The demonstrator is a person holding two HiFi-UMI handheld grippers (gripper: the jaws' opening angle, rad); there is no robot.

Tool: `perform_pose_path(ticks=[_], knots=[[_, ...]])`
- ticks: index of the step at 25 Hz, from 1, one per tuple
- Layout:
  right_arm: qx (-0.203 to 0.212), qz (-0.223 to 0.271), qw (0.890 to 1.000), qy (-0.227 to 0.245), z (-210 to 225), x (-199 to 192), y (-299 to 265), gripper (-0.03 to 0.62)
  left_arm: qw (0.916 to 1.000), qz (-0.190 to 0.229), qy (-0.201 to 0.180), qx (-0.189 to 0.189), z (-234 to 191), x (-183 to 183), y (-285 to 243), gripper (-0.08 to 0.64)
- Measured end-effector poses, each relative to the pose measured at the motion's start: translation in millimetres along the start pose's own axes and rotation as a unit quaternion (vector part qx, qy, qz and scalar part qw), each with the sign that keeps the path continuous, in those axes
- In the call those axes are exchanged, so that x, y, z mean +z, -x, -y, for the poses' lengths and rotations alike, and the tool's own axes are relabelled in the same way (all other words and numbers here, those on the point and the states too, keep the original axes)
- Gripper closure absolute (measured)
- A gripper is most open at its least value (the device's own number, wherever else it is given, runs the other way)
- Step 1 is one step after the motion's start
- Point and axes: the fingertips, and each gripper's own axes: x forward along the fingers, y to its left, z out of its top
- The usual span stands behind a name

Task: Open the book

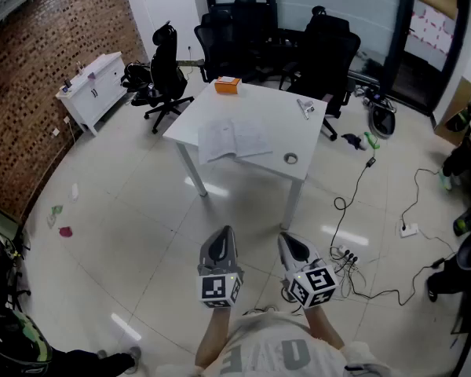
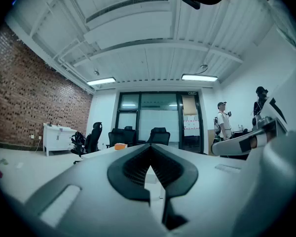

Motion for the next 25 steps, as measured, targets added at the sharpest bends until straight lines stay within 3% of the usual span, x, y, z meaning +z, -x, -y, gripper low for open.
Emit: perform_pose_path(ticks=[8,13,17,25], knots=[[-0.034,0.007,0.999,-0.015,32,2,21,0.591,1.0,-0.006,-0.003,0.006,3,-4,-11,0.541],[-0.007,0.024,0.999,-0.026,33,1,33,0.589,0.9999,-0.013,-0.002,0.003,19,-11,-12,0.541],[0.008,0.01,0.999,-0.033,33,-14,27,0.589,0.9999,-0.011,-0.001,0.003,28,-13,-14,0.541],[0.025,-0.005,0.998,-0.053,34,-19,8,0.589,0.9998,-0.016,-0.005,0.009,16,-11,-28,0.541]])
